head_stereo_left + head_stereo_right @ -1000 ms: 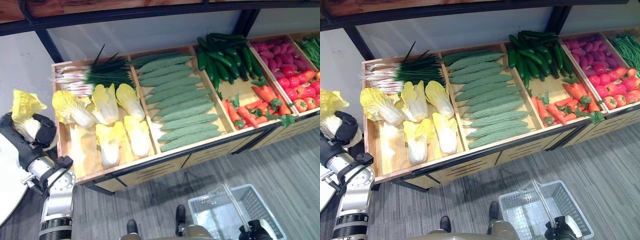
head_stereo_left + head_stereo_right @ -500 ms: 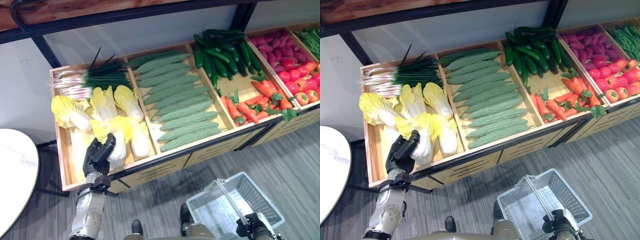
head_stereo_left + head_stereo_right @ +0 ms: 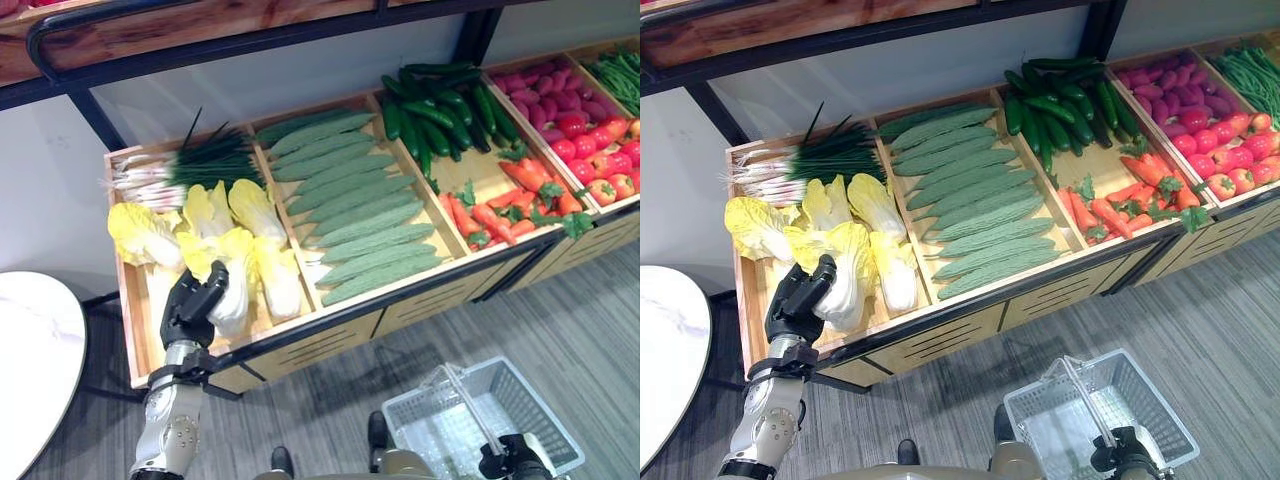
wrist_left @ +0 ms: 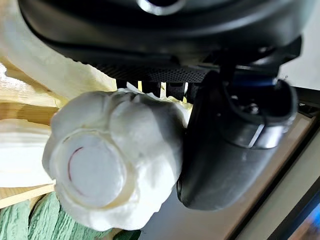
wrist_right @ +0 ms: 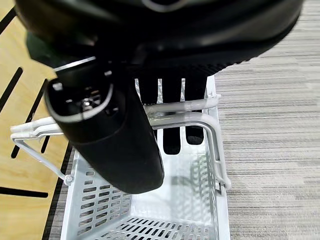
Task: Get the vegetables into the basket
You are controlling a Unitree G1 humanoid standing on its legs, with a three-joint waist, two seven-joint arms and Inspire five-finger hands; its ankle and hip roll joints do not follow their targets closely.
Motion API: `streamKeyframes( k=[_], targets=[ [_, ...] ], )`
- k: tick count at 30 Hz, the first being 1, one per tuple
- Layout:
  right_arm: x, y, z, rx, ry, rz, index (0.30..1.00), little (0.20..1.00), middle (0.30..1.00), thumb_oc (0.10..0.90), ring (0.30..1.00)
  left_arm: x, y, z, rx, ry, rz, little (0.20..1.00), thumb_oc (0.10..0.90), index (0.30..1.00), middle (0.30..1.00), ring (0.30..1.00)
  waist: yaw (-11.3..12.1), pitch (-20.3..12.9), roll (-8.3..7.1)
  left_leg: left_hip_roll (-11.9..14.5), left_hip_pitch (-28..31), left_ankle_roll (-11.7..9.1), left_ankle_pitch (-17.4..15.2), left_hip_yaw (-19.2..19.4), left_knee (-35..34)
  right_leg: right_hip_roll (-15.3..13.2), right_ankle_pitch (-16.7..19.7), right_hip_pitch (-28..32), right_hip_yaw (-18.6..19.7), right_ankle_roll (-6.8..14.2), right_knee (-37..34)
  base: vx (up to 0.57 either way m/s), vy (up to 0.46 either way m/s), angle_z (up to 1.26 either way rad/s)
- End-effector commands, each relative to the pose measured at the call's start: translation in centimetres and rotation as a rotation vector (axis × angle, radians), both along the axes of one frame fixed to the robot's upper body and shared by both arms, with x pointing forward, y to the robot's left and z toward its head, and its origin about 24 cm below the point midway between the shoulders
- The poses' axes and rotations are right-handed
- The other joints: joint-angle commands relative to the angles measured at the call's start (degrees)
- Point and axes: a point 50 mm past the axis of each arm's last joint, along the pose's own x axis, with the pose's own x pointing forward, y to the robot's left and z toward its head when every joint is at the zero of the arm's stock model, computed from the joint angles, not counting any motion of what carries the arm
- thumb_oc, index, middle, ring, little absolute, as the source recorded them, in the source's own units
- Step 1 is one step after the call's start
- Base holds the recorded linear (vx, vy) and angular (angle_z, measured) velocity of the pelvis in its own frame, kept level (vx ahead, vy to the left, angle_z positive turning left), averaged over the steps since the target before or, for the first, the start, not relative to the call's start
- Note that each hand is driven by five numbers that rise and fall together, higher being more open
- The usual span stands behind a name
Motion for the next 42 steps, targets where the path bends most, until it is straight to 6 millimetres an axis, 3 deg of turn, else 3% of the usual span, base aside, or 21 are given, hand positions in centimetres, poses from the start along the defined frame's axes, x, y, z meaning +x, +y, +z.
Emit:
streamKeyframes(
  k=[1, 6, 7, 8, 11, 13, 14, 15, 17, 19, 20, 27, 34, 36, 37, 38, 39, 40, 41, 42],
  targets=[
    [0.7, -1.3, 0.8, -0.031, -0.054, -0.038, 0.3, 0.3, 0.3, 0.4, 0.3, 2.5, 0.1, 8.7, 0.128, -0.429, -0.075, 0.3, 0.4, 0.3, 0.3, 0.3, -0.02, -0.91, -6.09, 0.57, -2.75, -1.27, -3.37, -3.33, 6.37, -7.93, -4.06, 3.07, 2.93, 6.91, 3.83, -0.05, 0.132, -0.11],
    [0.8, -1.2, 0.8, -0.026, -0.055, -0.035, 0.3, 0.3, 0.3, 0.4, 0.3, 2.9, -0.7, 9.5, 0.163, -0.462, -0.129, 0.3, 0.4, 0.3, 0.3, 0.3, -1.06, -0.25, -7.27, -1.46, -2.94, 0.02, -4.16, -1.45, 6.53, -9.66, 1.57, 0.4, 5.51, 8.72, 5.11, -0.06, 0.125, -0.17],
    [0.8, -1.2, 0.8, -0.024, -0.056, -0.036, 0.3, 0.3, 0.3, 0.4, 0.3, 2.9, -0.9, 9.6, 0.169, -0.465, -0.14, 0.3, 0.4, 0.3, 0.3, 0.3, -1.52, -0.05, -7.42, -1.86, -3.01, 0.26, -4.07, -0.89, 6.16, -9.88, 3.61, -0.62, 6.36, 9.31, 5.19, -0.16, 0.126, -0.4],
    [1.2, -0.9, 0.7, -0.018, -0.061, -0.034, 0.3, 0.3, 0.3, 0.4, 0.3, 3.0, -0.9, 10.0, 0.184, -0.482, -0.145, 0.3, 0.4, 0.3, 0.3, 0.3, -2.18, 0.36, -7.45, -2.37, -3.22, 0.6, -3.25, 0.95, 4.39, -10.64, 9.47, -3.82, 8.08, 10.49, 4.67, -0.26, 0.203, -0.33],
    [1.5, -0.2, 0.4, 0.001, -0.06, -0.029, 0.3, 0.3, 0.3, 0.4, 0.3, 3.1, -0.8, 11.2, 0.222, -0.523, -0.165, 0.3, 0.4, 0.3, 0.3, 0.3, -1.3, 1.4, -6.37, -0.99, -3.82, 1.45, -2.65, 5.11, 3.92, -10.98, 5.22, -4.63, 1.04, 9.13, 7.8, -0.22, 0.202, -0.88],
    [0.8, 0.0, 0.1, 0.001, -0.021, -0.029, 0.3, 0.3, 0.3, 0.4, 0.3, 2.8, -1.2, 12.4, 0.225, -0.58, -0.181, 0.3, 0.4, 0.3, 0.3, 0.3, 0.36, 0.66, -5.34, -0.4, -3.39, 1.65, -3.16, 8.76, 3.09, -11.18, -2.02, -0.81, -4.98, 8.0, 14.07, -0.15, 0.208, -1.7],
    [0.9, 0.0, 0.1, 0.001, -0.022, -0.028, 0.3, 0.3, 0.3, 0.4, 0.3, 2.8, -1.1, 12.5, 0.225, -0.581, -0.18, 0.3, 0.4, 0.3, 0.3, 0.3, 0.42, 0.88, -5.56, -0.32, -3.93, 2.06, -2.05, 9.75, 3.36, -11.28, -1.18, -1.23, -5.28, 7.35, 13.87, -0.03, 0.108, -1.08],
    [0.7, 0.0, 0.1, 0.001, -0.019, -0.032, 0.3, 0.3, 0.3, 0.4, 0.3, 2.6, -1.4, 12.8, 0.226, -0.598, -0.198, 0.3, 0.4, 0.3, 0.3, 0.3, 0.73, 0.43, -5.35, -0.46, -3.19, 1.84, -3.1, 10.32, 3.18, -11.66, -2.56, 0.15, -6.36, 8.03, 15.88, -0.06, 0.038, -0.68],
    [0.8, -0.2, 0.2, -0.008, -0.018, -0.023, 0.3, 0.3, 0.3, 0.4, 0.3, 2.3, -1.4, 13.4, 0.24, -0.628, -0.199, 0.3, 0.4, 0.3, 0.3, 0.3, 1.72, -0.38, -5.26, 0.03, -3.31, 2.21, -2.95, 13.6, 3.2, -12.8, -3.06, 2.49, -10.31, 7.86, 18.32, -0.07, 0.052, -0.67],
    [1.2, 0.1, 0.2, -0.005, -0.024, -0.006, 0.3, 0.3, 0.3, 0.4, 0.3, 2.0, -1.2, 13.6, 0.246, -0.635, -0.193, 0.3, 0.4, 0.3, 0.3, 0.3, 2.47, -1.29, -6.12, -0.07, -2.95, 2.09, -2.67, 16.66, 2.67, -12.85, -2.24, 4.52, -11.15, 8.43, 17.09, -0.08, -0.02, -0.75],
    [1.4, 0.2, 0.2, -0.006, -0.029, 0.005, 0.3, 0.3, 0.3, 0.4, 0.3, 1.9, -0.9, 13.9, 0.262, -0.643, -0.186, 0.3, 0.4, 0.3, 0.3, 0.3, 3.25, -2.27, -6.9, 0.07, -2.77, 1.93, -2.57, 19.67, 2.66, -12.24, -2.39, 6.26, -13.55, 8.64, 13.74, -0.04, -0.061, -1.09],
    [0.7, -0.1, 0.2, -0.022, -0.024, -0.024, 0.3, 0.3, 0.3, 0.4, 0.3, 2.1, -1.1, 13.9, 0.217, -0.651, -0.172, 0.3, 0.4, 0.3, 0.3, 0.3, 1.82, -1.83, -6.18, 3.81, -2.33, -0.46, -1.15, 23.0, 5.62, -8.61, -8.01, 7.28, -14.16, 6.31, 7.72, 0.0, -0.165, -0.82],
    [-0.5, -1.6, 0.6, -0.079, -0.015, -0.096, 0.3, 0.3, 0.3, 0.4, 0.3, 2.5, -2.3, 13.5, 0.156, -0.644, -0.2, 0.3, 0.4, 0.3, 0.3, 0.3, -0.44, -0.64, -3.93, 9.04, -2.32, -4.36, 3.78, 25.12, 6.59, -3.71, -10.92, 8.45, -11.4, 3.53, 4.27, -0.02, -0.219, -0.27],
    [-0.5, -2.4, 1.2, -0.106, -0.035, -0.11, 0.3, 0.3, 0.3, 0.4, 0.3, 2.9, -3.5, 13.8, 0.124, -0.664, -0.241, 0.3, 0.4, 0.3, 0.3, 0.3, -1.45, 0.81, -3.08, 12.43, -4.15, -7.23, 6.96, 23.76, 11.0, -1.41, -12.09, 9.12, -10.03, 2.03, 3.52, -0.03, -0.373, -0.25],
    [0.0, -3.3, 1.8, -0.13, -0.061, -0.114, 0.3, 0.3, 0.3, 0.4, 0.3, 3.1, -3.8, 13.8, 0.121, -0.666, -0.254, 0.3, 0.4, 0.3, 0.3, 0.3, -0.94, 2.28, -2.77, 13.08, -5.64, -8.28, 7.54, 17.69, 14.87, -0.13, -12.68, 9.11, -7.81, 0.91, 3.61, -0.03, -0.234, -0.34],
    [0.1, -3.4, 1.8, -0.131, -0.062, -0.115, 0.3, 0.3, 0.3, 0.4, 0.3, 3.1, -3.8, 13.8, 0.12, -0.667, -0.255, 0.3, 0.4, 0.3, 0.3, 0.3, -1.03, 2.36, -2.65, 13.23, -5.83, -8.38, 7.45, 17.43, 15.18, -0.04, -12.79, 9.14, -7.95, 0.86, 3.68, -0.1, -0.121, -0.52],
    [0.4, -3.9, 2.2, -0.146, -0.073, -0.117, 0.3, 0.3, 0.3, 0.4, 0.3, 3.1, -4.0, 13.8, 0.121, -0.673, -0.257, 0.3, 0.4, 0.3, 0.3, 0.3, -0.38, 2.71, -2.48, 11.21, -7.19, -6.68, 7.96, 12.56, 14.34, -0.09, -12.03, 8.14, -7.28, 0.52, 4.0, -0.04, -0.035, -0.85],
    [1.8, -4.3, 2.9, -0.163, -0.111, -0.085, 0.3, 0.3, 0.3, 0.4, 0.3, 3.0, -4.4, 13.4, 0.121, -0.665, -0.263, 0.3, 0.4, 0.3, 0.3, 0.3, 2.1, 2.86, -3.13, 2.96, -9.82, -3.74, 2.1, -4.63, 10.24, -0.89, -11.32, 6.85, -2.31, 1.01, 4.54, -0.04, -0.029, -0.92],
    [1.8, -4.3, 2.9, -0.163, -0.111, -0.085, 0.3, 0.3, 0.3, 0.4, 0.3, 3.0, -4.4, 13.4, 0.122, -0.665, -0.263, 0.3, 0.4, 0.3, 0.3, 0.3, 2.07, 2.74, -3.14, 2.92, -9.97, -3.7, 2.25, -4.65, 10.15, -0.91, -11.23, 6.68, -2.33, 1.01, 4.52, 0.07, -0.042, -1.02],
    [2.0, -4.4, 3.0, -0.165, -0.114, -0.072, 0.3, 0.3, 0.3, 0.4, 0.3, 3.0, -4.3, 13.3, 0.124, -0.662, -0.254, 0.3, 0.4, 0.3, 0.3, 0.3, 2.63, 2.63, -3.27, 2.02, -10.64, -3.42, 2.07, -8.43, 8.83, -0.7, -11.11, 6.33, -0.9, 1.16, 4.51, 0.05, -0.008, -1.14]
  ],
)
